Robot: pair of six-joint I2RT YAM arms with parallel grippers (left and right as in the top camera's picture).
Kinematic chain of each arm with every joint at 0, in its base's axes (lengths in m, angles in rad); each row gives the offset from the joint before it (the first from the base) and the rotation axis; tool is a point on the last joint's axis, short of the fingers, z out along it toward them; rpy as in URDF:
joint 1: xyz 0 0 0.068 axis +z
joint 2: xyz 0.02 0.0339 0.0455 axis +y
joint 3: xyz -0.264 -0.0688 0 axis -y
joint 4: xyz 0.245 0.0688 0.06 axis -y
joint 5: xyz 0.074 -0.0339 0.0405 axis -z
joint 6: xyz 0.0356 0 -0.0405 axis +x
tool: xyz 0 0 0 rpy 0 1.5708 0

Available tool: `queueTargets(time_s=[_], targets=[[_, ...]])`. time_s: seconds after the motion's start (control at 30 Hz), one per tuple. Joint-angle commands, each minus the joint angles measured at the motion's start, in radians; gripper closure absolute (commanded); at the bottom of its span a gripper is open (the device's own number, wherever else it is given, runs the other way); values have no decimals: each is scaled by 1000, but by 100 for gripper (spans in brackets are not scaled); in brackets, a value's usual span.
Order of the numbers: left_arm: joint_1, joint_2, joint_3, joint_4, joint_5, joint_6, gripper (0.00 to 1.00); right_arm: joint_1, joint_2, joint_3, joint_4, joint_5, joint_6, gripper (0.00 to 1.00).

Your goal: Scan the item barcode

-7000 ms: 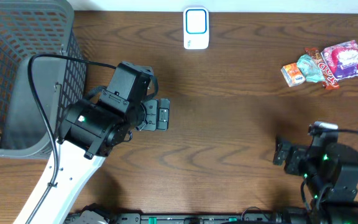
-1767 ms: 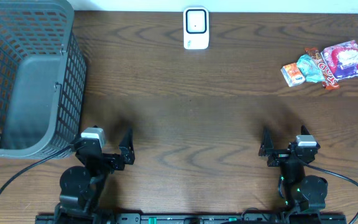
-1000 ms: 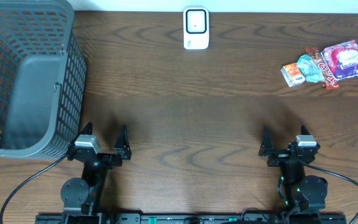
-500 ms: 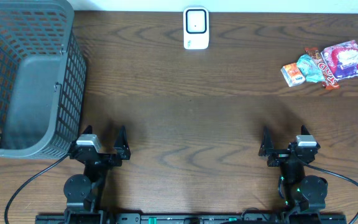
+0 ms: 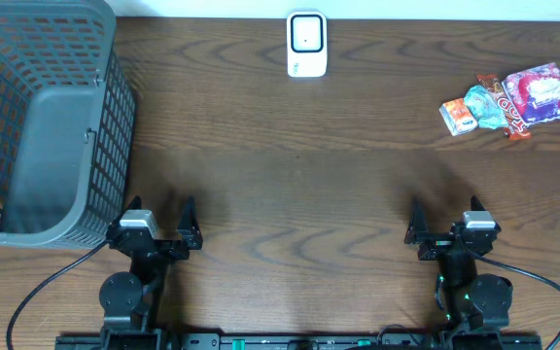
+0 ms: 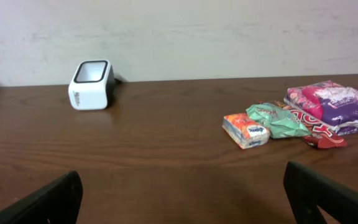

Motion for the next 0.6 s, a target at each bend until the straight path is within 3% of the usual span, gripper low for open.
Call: queueTargets(time_s=[0.0, 0.57], targets=[[5, -9, -10, -48, 5, 60, 2, 6, -6, -5, 0, -2, -7, 1], [5, -9, -10, -59, -117, 25, 2, 6, -6, -5, 0, -2, -7, 1]])
